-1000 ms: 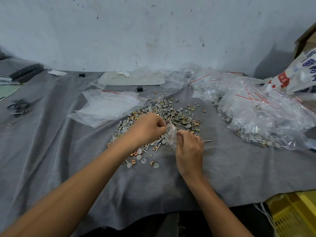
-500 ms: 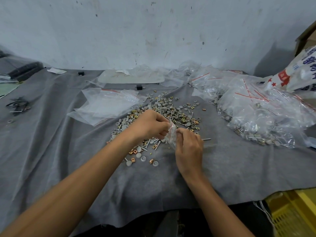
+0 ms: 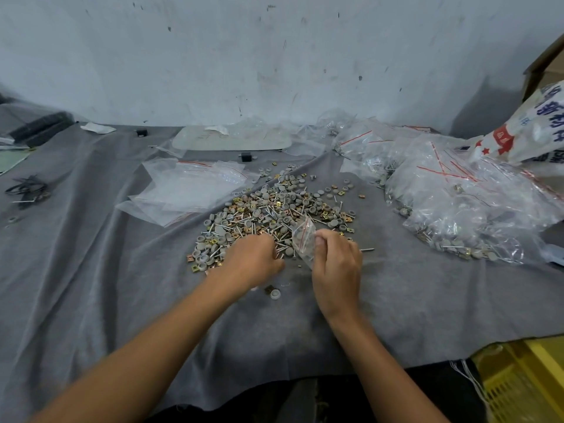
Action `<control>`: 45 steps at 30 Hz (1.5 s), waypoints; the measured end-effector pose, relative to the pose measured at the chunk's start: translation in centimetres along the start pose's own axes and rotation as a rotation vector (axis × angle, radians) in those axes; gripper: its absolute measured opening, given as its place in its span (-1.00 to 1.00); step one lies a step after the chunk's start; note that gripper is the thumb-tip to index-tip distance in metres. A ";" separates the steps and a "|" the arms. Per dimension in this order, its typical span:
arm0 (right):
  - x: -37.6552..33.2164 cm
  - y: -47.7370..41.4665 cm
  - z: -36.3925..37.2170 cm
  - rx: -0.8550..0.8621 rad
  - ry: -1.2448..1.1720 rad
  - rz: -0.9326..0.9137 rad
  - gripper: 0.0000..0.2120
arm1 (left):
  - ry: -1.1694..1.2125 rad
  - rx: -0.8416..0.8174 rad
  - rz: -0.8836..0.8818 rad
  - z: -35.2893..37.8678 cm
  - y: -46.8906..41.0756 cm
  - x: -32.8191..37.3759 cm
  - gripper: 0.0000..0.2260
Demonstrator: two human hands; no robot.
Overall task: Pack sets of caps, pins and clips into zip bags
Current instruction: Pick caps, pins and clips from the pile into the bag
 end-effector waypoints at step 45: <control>-0.3 0.0 -0.1 -0.022 0.016 -0.010 -0.85 | 0.610 -0.013 0.117 -1.4 -0.4 -2.2 -0.75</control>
Point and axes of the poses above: each hand's wrist, its own y-axis away from the middle knuckle, its own z-axis out of the palm, x = y × z, the point moved 1 cm from there along -y, towards the middle knuckle, and after that the axes turned 8 degrees about y, right-handed, at the moved point
